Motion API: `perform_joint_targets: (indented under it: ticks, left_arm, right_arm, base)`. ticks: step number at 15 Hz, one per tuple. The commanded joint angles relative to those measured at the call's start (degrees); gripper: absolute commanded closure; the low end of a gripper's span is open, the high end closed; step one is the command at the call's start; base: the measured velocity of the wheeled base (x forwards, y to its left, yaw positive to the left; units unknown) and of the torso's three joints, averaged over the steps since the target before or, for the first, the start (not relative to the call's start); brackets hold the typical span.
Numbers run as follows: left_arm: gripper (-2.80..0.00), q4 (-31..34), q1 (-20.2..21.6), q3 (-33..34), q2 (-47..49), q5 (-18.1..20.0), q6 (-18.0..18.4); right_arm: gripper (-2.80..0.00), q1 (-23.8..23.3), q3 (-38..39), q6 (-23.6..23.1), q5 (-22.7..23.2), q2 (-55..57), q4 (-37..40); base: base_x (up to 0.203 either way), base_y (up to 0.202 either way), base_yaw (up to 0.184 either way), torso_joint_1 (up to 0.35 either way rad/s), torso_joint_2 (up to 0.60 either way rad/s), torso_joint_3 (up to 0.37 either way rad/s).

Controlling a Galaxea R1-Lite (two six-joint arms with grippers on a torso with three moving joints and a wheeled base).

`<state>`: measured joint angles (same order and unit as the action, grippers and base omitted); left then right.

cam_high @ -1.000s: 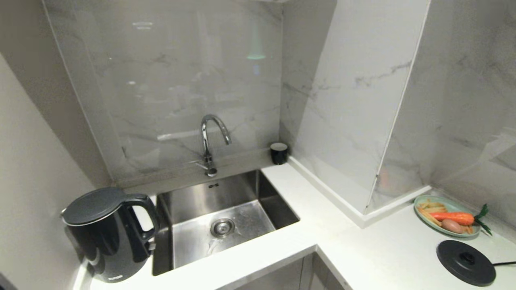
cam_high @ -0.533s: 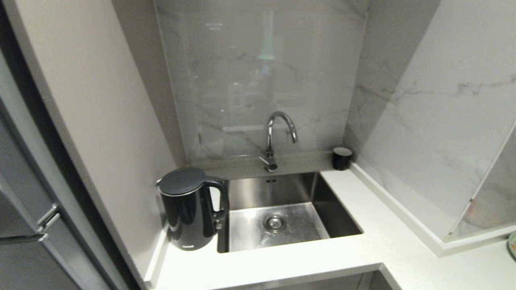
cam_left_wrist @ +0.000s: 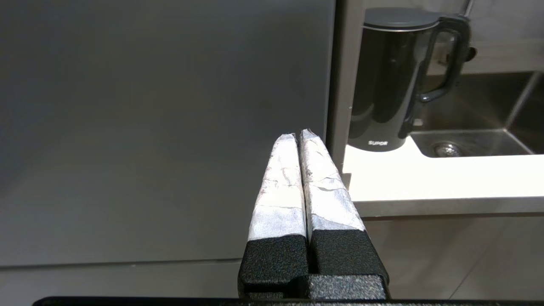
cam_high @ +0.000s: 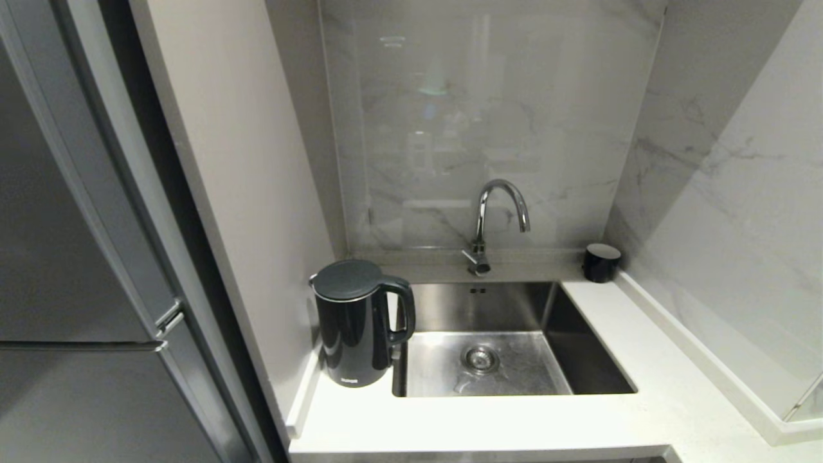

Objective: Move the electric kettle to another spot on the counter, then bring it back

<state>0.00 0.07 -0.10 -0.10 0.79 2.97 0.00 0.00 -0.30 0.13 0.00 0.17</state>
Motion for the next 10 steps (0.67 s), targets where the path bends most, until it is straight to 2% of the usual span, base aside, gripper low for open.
perform_joint_targets:
  ticks: [1,6,10]
  left_arm:
    - [0.00,0.0,0.0,0.0,0.1,0.0,0.0]
    - [0.00,0.0,0.0,0.0,0.1,0.0,0.0]
    - [0.00,0.0,0.0,0.0,0.1,0.0,0.0]
  right_arm:
    - [0.00,0.0,0.0,0.0,0.0,0.0,0.0]
    - [0.00,0.0,0.0,-0.1,0.0,0.0,0.0]
    - [0.00,0.0,0.0,0.0,0.0,0.1,0.0]
  base:
    - [0.000,0.000,0.000,0.000,0.00,0.000]
    - [0.000,0.146,-0.004,0.002,0.00,0.002]
    - [0.000,0.019,-0.001,0.001,0.00,0.003]
